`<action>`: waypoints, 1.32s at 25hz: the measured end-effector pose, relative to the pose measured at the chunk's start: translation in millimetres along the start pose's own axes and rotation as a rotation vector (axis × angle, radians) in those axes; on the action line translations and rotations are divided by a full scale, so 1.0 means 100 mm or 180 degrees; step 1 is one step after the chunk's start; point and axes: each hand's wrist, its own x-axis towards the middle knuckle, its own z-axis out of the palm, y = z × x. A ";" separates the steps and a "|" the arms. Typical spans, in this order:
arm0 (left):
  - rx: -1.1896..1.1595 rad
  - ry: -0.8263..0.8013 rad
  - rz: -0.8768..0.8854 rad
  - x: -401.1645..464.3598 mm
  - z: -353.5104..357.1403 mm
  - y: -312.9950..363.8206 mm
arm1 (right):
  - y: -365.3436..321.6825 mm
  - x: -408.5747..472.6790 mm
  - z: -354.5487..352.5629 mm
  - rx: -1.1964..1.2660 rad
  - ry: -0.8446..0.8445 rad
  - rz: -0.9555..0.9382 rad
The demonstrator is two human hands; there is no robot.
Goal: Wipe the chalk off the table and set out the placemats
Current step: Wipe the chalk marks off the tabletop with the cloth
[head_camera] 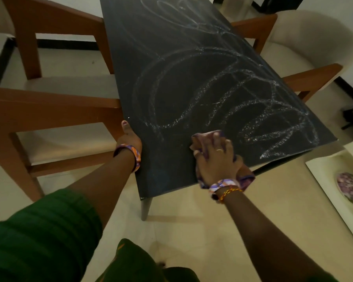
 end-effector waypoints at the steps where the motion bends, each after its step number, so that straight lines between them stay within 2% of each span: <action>1: -0.0021 -0.0002 -0.0034 -0.03 -0.01 0.01 | -0.22 -0.16 0.06 -0.0045 -0.0043 -0.0429; 3: 0.0046 -0.0011 -0.0069 -0.05 -0.02 -0.01 | -0.52 -0.41 0.15 -0.0020 -0.0218 -0.1180; 5: 0.0113 -0.0014 -0.0017 -0.05 -0.02 -0.03 | -0.42 -0.35 0.12 -0.0024 -0.0159 -0.1303; 7: 0.0141 0.0007 0.0085 -0.02 -0.01 -0.05 | -0.02 -0.14 0.06 0.0024 0.0022 -0.0759; 10: 0.0069 0.0029 0.0080 0.01 -0.01 -0.03 | 0.61 0.01 -0.03 0.0348 0.0303 0.0423; 12: -0.0004 -0.0006 0.0082 0.01 0.00 -0.02 | 0.57 -0.08 0.06 0.0488 0.0534 0.0562; 13: -0.0061 -0.0026 0.0107 -0.01 0.00 -0.01 | 0.39 -0.19 0.15 0.0336 0.0589 0.0303; 16: -0.0157 -0.0056 0.0101 0.01 0.01 -0.04 | -0.25 -0.59 0.44 0.0016 0.0823 -0.1002; 19: -0.0233 -0.0153 0.0121 0.02 -0.01 -0.08 | -0.12 -0.58 0.43 -0.0070 0.0634 -0.1742; 21: -0.0238 -0.0257 0.0179 0.04 -0.02 -0.11 | 0.33 -0.40 0.33 -0.0049 0.0680 -0.1460; 23: -0.0245 -0.0280 0.0222 0.06 -0.02 -0.12 | 0.79 -0.24 0.18 0.0251 0.0656 -0.0642; 25: -0.0164 -0.0271 0.0270 0.05 -0.02 -0.11 | 0.90 -0.22 0.08 0.0423 0.0545 -0.0073; 26: -0.0147 -0.0279 0.0281 0.04 -0.02 -0.11 | 0.77 -0.26 0.10 0.0381 0.0531 -0.0033; 28: -0.0215 -0.0316 0.0286 0.06 -0.02 -0.12 | 0.32 -0.45 0.19 0.0211 0.0440 -0.0429; 31: -0.0200 -0.0262 0.0296 0.06 -0.02 -0.13 | -0.18 -0.68 0.32 -0.0145 0.0445 -0.1715; 32: -0.0167 -0.0237 0.0313 0.05 -0.02 -0.12 | -0.18 -0.62 0.27 -0.0126 0.0310 -0.1902; 33: -0.0158 -0.0224 0.0321 0.05 -0.01 -0.12 | -0.10 -0.50 0.19 -0.0010 0.0181 -0.1830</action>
